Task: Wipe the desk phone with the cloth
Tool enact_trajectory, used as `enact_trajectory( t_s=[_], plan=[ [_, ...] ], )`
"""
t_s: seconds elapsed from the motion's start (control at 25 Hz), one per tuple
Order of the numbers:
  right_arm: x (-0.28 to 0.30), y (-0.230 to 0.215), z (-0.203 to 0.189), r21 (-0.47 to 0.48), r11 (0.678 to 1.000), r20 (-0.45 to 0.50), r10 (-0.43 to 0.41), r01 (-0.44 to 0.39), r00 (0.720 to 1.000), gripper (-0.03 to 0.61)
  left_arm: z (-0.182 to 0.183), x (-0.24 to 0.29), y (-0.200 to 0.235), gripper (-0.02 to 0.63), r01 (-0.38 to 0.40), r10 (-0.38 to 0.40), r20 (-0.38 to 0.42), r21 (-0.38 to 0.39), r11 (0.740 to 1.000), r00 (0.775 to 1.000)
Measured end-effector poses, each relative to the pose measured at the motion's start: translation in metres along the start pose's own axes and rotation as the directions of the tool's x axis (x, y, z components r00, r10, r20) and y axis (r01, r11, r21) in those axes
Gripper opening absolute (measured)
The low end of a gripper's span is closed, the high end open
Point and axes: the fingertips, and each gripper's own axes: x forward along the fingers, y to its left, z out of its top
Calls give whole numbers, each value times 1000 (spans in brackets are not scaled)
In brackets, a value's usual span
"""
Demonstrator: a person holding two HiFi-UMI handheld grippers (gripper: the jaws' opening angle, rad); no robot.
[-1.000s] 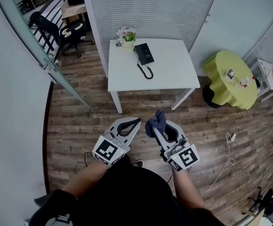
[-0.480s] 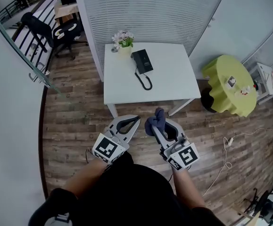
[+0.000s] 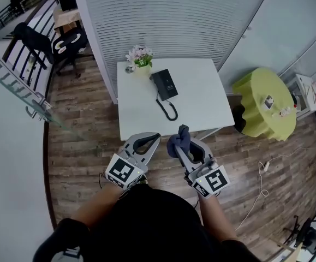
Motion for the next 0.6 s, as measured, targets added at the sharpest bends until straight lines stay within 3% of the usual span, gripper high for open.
enact_trajectory(
  t_s=[0.28, 0.6],
  plan=[
    [34, -25, -10, 14, 1000, -22, -20, 20, 1000, 118, -10, 18, 38, 9, 1, -1, -8, -23, 1000, 1000],
    [65, -70, -18, 21, 1000, -26, 21, -20, 999, 118, -16, 51, 76, 9, -52, 51, -11, -32, 998, 999]
  ],
)
